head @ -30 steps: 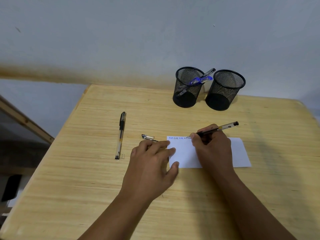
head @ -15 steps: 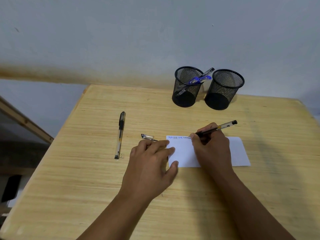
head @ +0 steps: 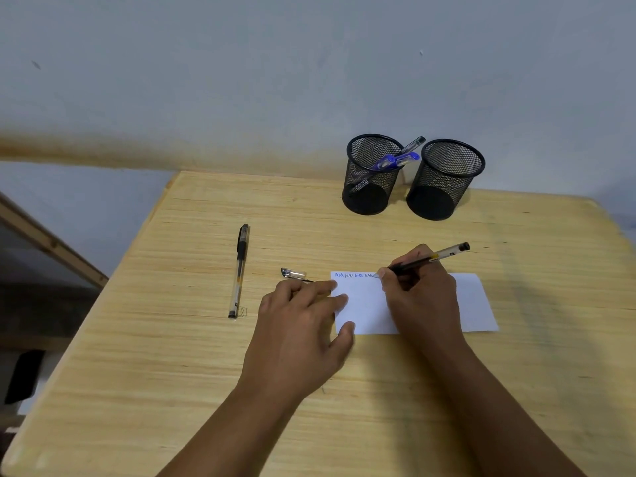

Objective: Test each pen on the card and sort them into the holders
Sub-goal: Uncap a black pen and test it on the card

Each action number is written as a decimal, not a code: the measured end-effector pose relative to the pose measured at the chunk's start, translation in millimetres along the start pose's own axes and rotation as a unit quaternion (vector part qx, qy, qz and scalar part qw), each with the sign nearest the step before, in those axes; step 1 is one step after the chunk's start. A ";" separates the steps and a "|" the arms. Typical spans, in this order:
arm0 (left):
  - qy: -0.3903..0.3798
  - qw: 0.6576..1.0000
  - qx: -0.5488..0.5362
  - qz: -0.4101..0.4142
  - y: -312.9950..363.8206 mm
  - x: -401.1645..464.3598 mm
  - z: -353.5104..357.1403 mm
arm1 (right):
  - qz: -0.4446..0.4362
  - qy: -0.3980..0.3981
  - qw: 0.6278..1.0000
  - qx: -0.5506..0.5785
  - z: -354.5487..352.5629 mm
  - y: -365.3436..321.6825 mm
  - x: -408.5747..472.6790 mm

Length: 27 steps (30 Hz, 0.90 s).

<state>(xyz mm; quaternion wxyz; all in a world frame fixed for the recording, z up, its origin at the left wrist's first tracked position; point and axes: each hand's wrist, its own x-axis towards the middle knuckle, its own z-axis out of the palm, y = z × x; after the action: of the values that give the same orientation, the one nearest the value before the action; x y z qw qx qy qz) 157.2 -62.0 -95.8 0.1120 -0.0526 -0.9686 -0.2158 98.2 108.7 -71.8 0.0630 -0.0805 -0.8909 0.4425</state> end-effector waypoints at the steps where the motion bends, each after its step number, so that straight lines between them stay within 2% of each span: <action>1: 0.001 1.000 0.001 0.000 -0.3 -0.1 0.0 | -0.001 -0.001 1.000 0.010 -0.8 0.2 -0.2; 5: 0.003 1.000 0.001 -0.003 -0.7 0.5 0.5 | 0.000 0.015 0.998 0.062 -4.5 4.0 -0.4; 10: -0.010 1.000 -0.009 -0.017 0.5 1.0 -1.3 | -0.006 0.087 0.987 0.134 -8.5 4.0 -5.1; 15: -0.017 1.000 -0.010 -0.015 2.6 -0.8 -3.5 | -0.038 0.132 0.982 0.132 -20.8 1.0 -12.6; 21: -0.007 0.998 -0.063 -0.007 2.9 0.3 -10.8 | -0.044 0.110 0.985 0.129 -46.6 1.3 -27.3; 25: 0.054 0.975 -0.198 -0.088 5.0 4.5 -24.3 | -0.019 0.069 0.979 0.191 -52.3 0.2 -42.8; 27: 0.074 0.977 -0.174 -0.094 1.5 10.0 -31.6 | -0.002 0.050 0.971 0.233 -52.9 1.2 -50.6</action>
<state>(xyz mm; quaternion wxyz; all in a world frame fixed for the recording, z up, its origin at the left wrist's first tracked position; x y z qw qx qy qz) 153.8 -73.7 -65.0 0.1519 0.0361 -0.9059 -0.3936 157.5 140.5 -43.1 0.1256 -0.0837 -0.7590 0.6333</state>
